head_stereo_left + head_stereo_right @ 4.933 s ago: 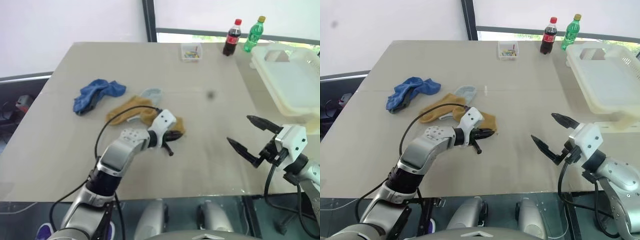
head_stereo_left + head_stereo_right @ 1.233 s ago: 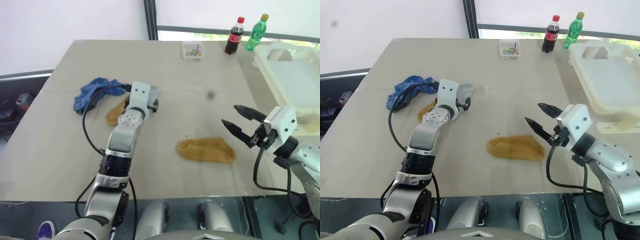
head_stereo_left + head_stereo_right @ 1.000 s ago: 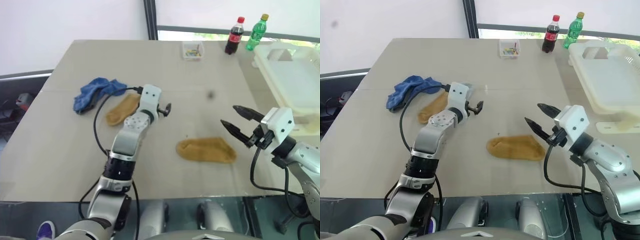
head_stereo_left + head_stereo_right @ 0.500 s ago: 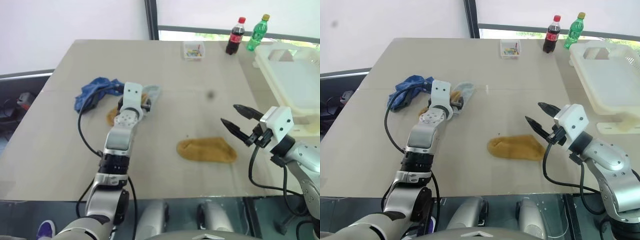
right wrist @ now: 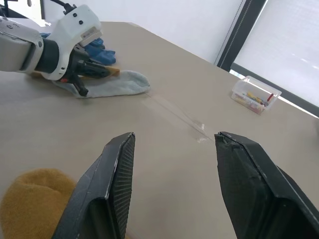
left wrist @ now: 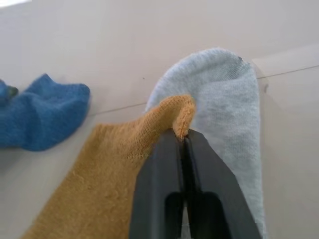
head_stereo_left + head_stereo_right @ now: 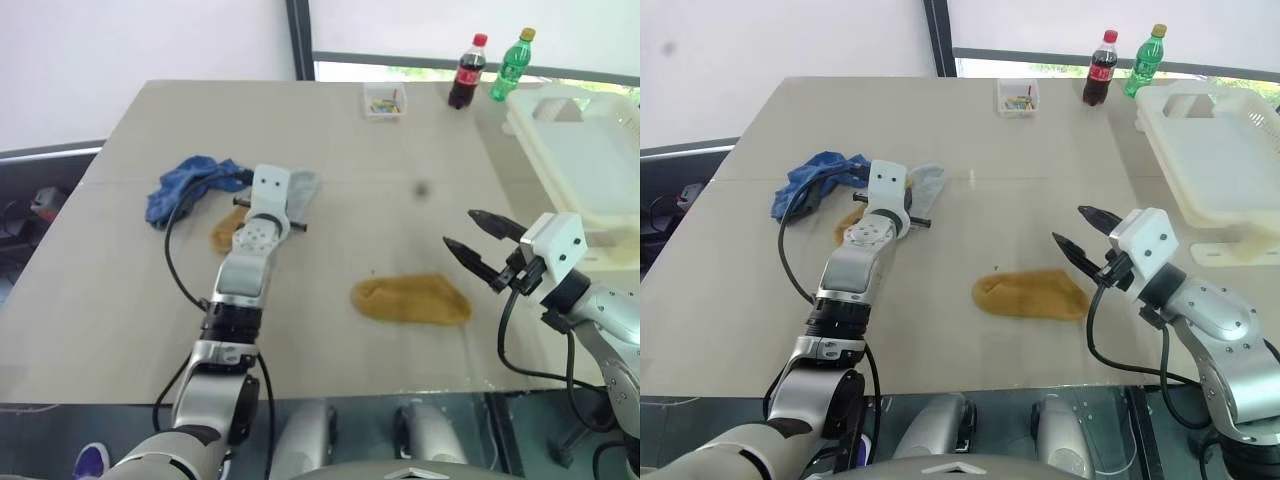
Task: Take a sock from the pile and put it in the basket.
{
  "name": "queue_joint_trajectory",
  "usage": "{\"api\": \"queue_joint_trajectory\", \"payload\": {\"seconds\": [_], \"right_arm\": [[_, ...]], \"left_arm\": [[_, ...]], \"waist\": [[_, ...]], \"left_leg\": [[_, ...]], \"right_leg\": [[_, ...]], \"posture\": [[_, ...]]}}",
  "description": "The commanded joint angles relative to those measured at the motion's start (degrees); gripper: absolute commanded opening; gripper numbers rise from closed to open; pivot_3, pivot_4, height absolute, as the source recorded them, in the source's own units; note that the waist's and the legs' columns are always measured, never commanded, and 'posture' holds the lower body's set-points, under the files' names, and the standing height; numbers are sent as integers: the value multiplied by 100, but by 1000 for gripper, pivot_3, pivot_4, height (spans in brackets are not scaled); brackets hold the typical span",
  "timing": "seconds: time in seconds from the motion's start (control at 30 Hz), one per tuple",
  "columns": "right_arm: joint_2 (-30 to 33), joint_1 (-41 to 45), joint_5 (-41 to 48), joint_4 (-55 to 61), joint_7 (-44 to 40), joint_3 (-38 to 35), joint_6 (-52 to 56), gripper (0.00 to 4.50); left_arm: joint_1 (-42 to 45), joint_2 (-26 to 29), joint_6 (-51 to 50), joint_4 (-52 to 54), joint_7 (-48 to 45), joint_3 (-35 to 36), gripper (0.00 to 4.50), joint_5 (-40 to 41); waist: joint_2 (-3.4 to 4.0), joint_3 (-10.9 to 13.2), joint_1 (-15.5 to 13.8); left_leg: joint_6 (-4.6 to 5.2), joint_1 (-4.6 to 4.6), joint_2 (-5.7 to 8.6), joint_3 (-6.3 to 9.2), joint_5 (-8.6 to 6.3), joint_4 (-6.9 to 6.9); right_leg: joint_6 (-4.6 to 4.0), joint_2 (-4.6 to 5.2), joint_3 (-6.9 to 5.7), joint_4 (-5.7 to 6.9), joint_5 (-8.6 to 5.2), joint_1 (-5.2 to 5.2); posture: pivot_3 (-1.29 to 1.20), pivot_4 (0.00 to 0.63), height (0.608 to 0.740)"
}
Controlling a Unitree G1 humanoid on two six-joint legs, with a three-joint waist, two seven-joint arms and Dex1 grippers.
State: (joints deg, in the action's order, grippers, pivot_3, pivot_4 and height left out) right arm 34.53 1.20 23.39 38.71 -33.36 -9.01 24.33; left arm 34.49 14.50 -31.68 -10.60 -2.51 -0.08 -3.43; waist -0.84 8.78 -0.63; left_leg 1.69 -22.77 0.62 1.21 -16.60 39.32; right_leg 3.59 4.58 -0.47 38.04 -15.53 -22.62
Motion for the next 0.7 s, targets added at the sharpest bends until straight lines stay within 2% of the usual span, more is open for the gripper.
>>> {"api": "queue_joint_trajectory", "payload": {"seconds": [0.03, 0.27, 0.57, 0.7], "right_arm": [[9, -23, 54, 124, 4, -138, -107, 2638], [-2, -56, 54, 124, 9, -124, -105, 2638], [-34, -153, 49, 177, 60, -138, -89, 2638], [-23, -289, 56, 304, 101, -212, -48, 2638]], "left_arm": [[-174, 304, 321, 500, -314, -163, 67, -178], [-557, 768, 591, 1316, -1515, -391, 67, 127], [-474, 775, 825, 1336, -1595, -654, 67, -181], [-831, 1054, 1149, 1401, -1610, -672, 67, -415]], "waist": [[0, 0, -2], [1, 0, -23], [1, 0, -15], [2, -1, -2]], "left_leg": [[0, 0, 0, 0, 0, 0], [0, -1, -12, 3, 0, 1], [1, 0, -7, 2, 0, 1], [1, 0, -4, 2, 0, 1]], "right_leg": [[0, 0, 0, 0, 0, 0], [0, 3, -2, -1, 0, 2], [0, -1, -2, 1, 0, 2], [0, -1, -2, 1, 0, 2]], "posture": [[0, 150, 740], [0, 150, 740], [0, 150, 740], [0, 150, 740]]}}
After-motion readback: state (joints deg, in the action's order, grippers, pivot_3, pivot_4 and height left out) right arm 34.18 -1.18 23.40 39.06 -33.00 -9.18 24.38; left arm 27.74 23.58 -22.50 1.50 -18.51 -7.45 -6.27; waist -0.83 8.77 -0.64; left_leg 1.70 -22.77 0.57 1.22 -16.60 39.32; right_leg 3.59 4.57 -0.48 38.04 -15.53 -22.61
